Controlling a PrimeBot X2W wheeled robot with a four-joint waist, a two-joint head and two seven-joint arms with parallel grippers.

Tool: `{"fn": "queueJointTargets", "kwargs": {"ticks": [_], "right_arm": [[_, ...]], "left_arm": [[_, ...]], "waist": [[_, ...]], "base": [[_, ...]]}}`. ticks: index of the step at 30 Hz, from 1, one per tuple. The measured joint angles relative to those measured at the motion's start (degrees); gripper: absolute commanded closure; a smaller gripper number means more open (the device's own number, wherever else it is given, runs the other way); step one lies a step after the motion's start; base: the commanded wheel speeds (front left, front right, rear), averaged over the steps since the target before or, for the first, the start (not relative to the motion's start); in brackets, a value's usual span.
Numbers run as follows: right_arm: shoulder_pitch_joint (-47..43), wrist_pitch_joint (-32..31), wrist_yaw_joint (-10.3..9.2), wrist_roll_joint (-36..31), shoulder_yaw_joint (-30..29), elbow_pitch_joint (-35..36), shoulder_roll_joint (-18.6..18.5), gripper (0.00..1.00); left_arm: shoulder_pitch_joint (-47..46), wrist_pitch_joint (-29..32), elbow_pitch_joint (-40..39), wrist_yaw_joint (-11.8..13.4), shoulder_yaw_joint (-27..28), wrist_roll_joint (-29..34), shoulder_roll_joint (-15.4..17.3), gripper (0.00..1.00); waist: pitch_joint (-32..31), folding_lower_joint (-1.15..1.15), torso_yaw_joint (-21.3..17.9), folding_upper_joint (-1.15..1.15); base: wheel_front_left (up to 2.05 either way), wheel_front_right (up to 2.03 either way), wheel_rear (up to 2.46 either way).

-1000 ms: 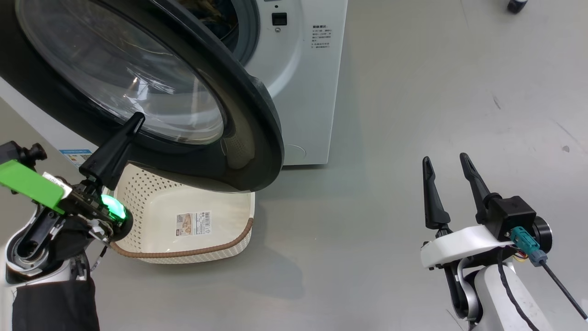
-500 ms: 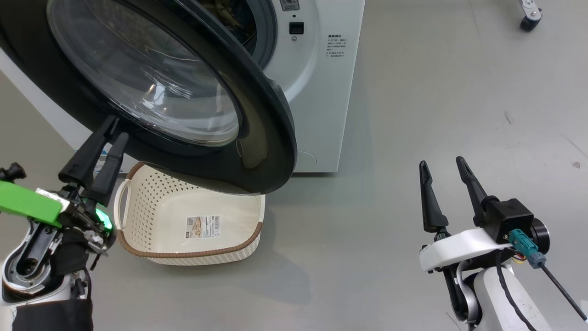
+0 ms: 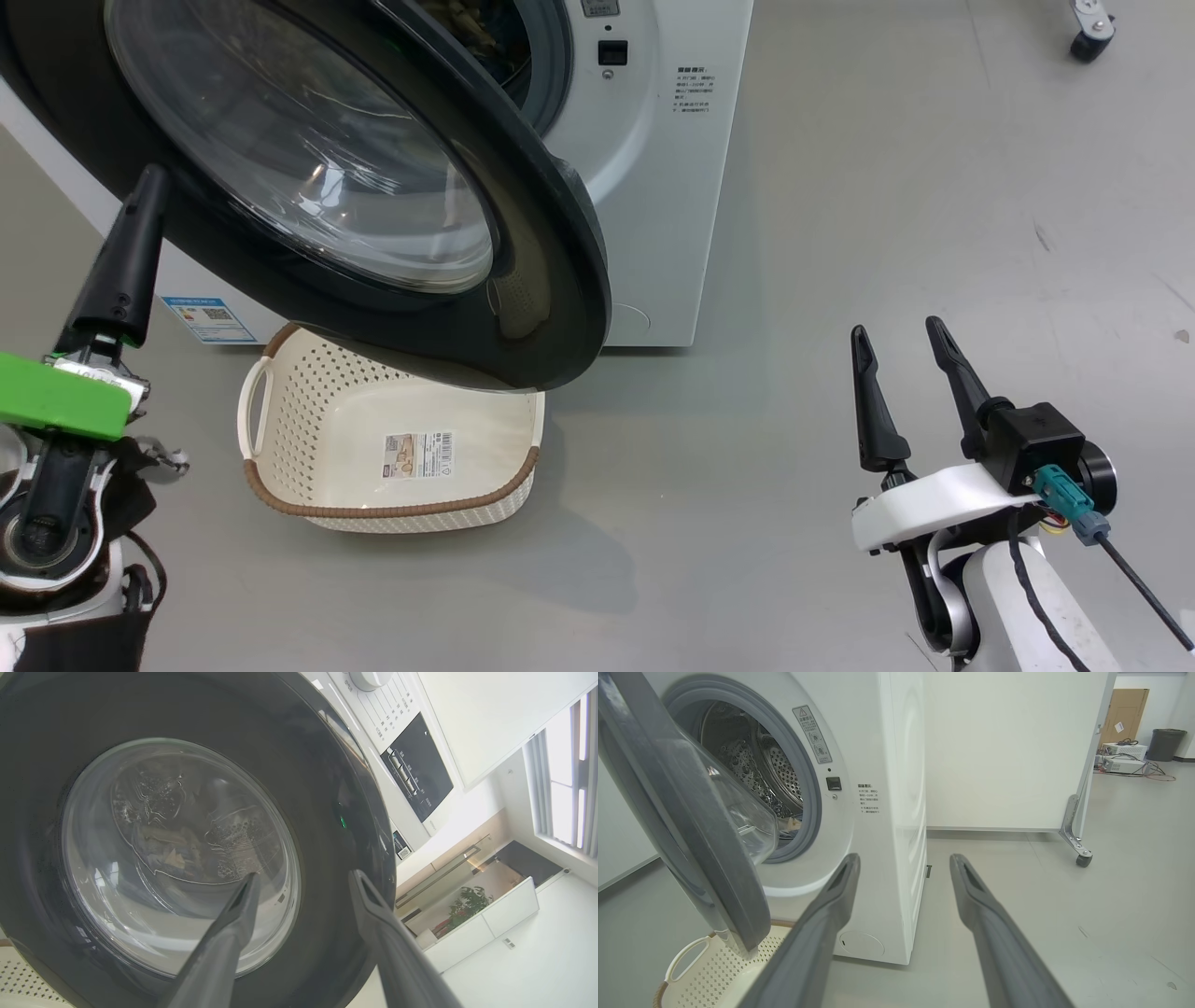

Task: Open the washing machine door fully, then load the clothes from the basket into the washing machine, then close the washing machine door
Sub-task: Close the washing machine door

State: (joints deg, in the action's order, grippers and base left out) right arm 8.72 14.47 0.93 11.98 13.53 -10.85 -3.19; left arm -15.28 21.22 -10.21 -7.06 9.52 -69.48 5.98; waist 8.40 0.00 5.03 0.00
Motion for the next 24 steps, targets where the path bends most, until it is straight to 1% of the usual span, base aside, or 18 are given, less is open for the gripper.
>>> {"fn": "queueJointTargets", "kwargs": {"ticks": [2, 4, 7, 15, 18, 22, 24], "right_arm": [[0.0, 0.0, 0.02, -0.1, 0.0, 0.1, 0.0, 0.00], [0.0, 0.0, 0.02, -0.1, 0.0, 0.2, 0.0, 0.00], [0.0, 0.0, 0.02, -0.1, -0.1, 0.4, 0.0, 0.00], [0.0, 0.0, 0.02, -0.5, 0.0, 0.7, 0.0, 0.00], [0.0, 0.0, 0.03, -0.5, 0.0, 0.7, 0.0, 0.00], [0.0, 0.0, 0.03, -0.5, 0.1, 0.8, 0.0, 0.00], [0.0, 0.0, 0.03, -0.5, 0.1, 0.9, 0.0, 0.00]], "left_arm": [[0.2, -2.7, -1.7, 0.0, -1.5, 4.0, 2.2, 0.00], [0.3, -6.5, -2.4, 0.0, -2.1, 7.1, 3.4, 0.00], [1.7, -10.6, -3.5, -0.1, -5.7, 13.9, 7.3, 0.00], [6.9, -23.5, -0.3, -0.1, -12.7, 30.3, 14.3, 0.00], [8.9, -27.7, 2.6, -0.3, -14.5, 34.9, 15.3, 0.00], [11.3, -32.4, 7.1, -0.3, -14.7, 39.1, 15.1, 0.00], [12.4, -34.6, 8.7, -0.3, -15.0, 40.2, 14.5, 0.00]], "waist": [[0.1, 0.00, 0.0, 0.00], [0.3, 0.00, 0.0, 0.00], [0.4, 0.00, -0.1, 0.00], [0.5, 0.00, -0.2, 0.00], [0.5, 0.00, -0.2, 0.00], [0.5, 0.00, -0.3, 0.00], [0.4, 0.00, -0.4, 0.00]], "base": [[0.00, 0.00, 0.00], [0.00, 0.00, 0.00], [0.00, 0.00, 0.00], [0.00, 0.00, 0.00], [0.00, 0.00, 0.00], [0.00, 0.00, 0.00], [0.00, 0.00, 0.00]]}}
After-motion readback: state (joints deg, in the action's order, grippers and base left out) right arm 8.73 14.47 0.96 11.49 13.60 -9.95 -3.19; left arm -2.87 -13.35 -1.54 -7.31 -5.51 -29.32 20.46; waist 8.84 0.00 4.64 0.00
